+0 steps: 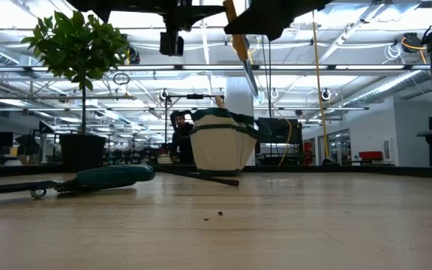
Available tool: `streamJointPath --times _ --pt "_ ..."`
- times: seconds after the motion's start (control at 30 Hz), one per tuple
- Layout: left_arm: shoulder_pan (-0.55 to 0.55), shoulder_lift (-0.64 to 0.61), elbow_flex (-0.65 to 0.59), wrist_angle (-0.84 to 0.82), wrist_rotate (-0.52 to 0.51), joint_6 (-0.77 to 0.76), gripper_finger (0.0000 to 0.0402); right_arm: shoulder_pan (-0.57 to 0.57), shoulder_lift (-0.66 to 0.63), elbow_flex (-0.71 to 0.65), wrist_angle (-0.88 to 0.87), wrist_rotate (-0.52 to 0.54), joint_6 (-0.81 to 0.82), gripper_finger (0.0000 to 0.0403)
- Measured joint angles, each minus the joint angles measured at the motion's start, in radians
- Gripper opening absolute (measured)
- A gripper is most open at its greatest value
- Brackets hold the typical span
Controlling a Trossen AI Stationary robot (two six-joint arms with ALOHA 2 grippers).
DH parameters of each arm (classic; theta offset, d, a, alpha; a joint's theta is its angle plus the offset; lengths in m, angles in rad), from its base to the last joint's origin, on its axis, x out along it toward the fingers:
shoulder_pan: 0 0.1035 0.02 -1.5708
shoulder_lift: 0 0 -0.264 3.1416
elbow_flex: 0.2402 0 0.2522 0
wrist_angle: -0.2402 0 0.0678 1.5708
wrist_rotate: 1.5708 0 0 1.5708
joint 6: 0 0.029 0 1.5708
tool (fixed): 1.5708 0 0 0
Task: Pick & Place Garden tools in Gardening bag
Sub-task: Put the brown trowel into the brown gardening bag
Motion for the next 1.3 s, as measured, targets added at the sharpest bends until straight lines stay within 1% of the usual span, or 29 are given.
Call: streamJointPath --times 0.07,0.23,0.4,0.47,0.53,0.6,0.7,0.77,0.83,1.0,1.17,1.3 --pt "0.001 0.000 0.000 0.000 0.037 0.028 0.0159 -0.008 -0.001 0.000 0.001 0.000 0.000 0.0062" --pt "-0.014 -0.002 0.000 -0.032 0.179 0.184 0.0159 -0.040 -0.009 -0.001 0.034 -0.002 0.038 0.0062" --pt "-0.051 -0.002 0.000 -0.208 0.179 0.343 0.0159 -0.093 -0.030 -0.001 0.117 -0.014 0.088 0.0062" --pt "-0.066 -0.002 0.000 -0.277 0.170 0.424 0.0159 -0.128 -0.038 -0.002 0.172 -0.085 0.113 0.0062" --pt "-0.077 -0.002 0.000 -0.333 0.146 0.479 0.0159 -0.170 -0.040 -0.002 0.237 -0.190 0.166 0.0062" --pt "-0.086 -0.002 0.000 -0.378 0.104 0.503 0.0159 -0.217 -0.039 -0.002 0.283 -0.290 0.233 0.0062" --pt "-0.093 -0.002 0.000 -0.436 0.029 0.545 0.0159 -0.301 -0.039 -0.002 0.315 -0.400 0.338 0.0062" --pt "-0.094 -0.002 0.000 -0.456 -0.009 0.573 0.0159 -0.356 -0.039 -0.002 0.315 -0.437 0.392 0.0062" --pt "-0.092 -0.002 0.000 -0.458 -0.025 0.601 0.0159 -0.408 -0.038 -0.002 0.317 -0.465 0.415 0.0062" --pt "-0.061 -0.002 0.000 -0.459 -0.032 0.663 0.0159 -0.529 -0.031 -0.002 0.375 -0.561 0.461 0.0062" --pt "-0.004 -0.002 0.000 -0.464 -0.023 0.692 0.0159 -0.616 0.026 0.007 0.467 -0.629 0.508 0.0062" --pt "0.050 -0.002 0.000 -0.465 0.023 0.713 0.0159 -0.647 0.084 0.052 0.465 -0.663 0.527 0.0062"
